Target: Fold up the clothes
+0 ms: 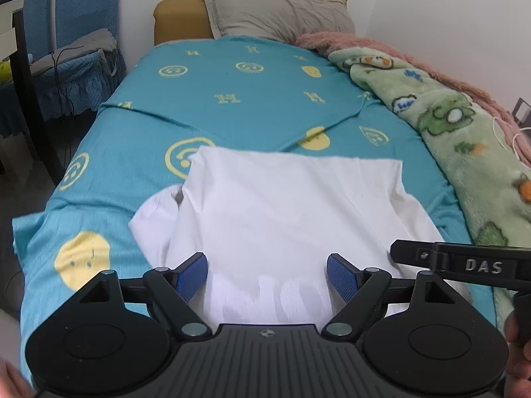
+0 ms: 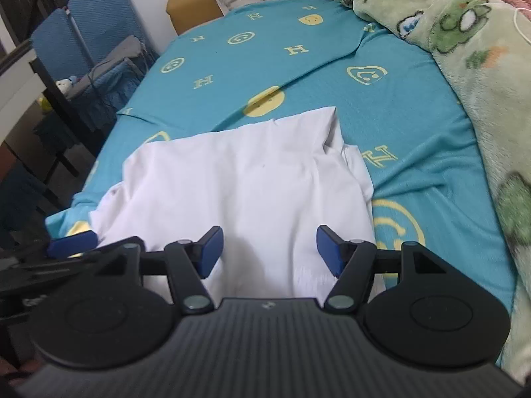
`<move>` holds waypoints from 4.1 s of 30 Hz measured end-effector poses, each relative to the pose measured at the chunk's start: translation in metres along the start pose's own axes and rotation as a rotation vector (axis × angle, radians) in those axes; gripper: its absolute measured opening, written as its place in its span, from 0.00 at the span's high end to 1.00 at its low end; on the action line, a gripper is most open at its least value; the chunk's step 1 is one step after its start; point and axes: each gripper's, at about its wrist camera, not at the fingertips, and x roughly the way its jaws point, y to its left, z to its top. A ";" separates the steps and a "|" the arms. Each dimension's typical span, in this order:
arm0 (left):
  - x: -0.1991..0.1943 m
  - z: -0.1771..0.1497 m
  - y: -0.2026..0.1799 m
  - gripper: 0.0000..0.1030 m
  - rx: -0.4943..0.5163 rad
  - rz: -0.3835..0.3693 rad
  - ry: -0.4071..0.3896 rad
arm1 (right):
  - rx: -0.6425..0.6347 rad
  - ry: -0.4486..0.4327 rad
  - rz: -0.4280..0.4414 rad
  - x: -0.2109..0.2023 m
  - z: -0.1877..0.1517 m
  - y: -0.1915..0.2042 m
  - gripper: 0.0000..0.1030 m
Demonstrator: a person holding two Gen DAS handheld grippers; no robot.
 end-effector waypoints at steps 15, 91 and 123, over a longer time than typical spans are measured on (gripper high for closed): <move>-0.048 -0.021 0.046 0.17 -0.326 -0.082 0.057 | 0.005 0.125 -0.039 0.018 -0.016 -0.003 0.38; 0.009 -0.056 0.080 0.74 -0.949 -0.386 -0.001 | 0.874 0.359 0.561 0.032 -0.067 -0.022 0.11; -0.102 -0.006 0.061 0.75 -0.862 -0.547 0.082 | 0.844 -0.213 0.310 -0.128 -0.034 -0.070 0.81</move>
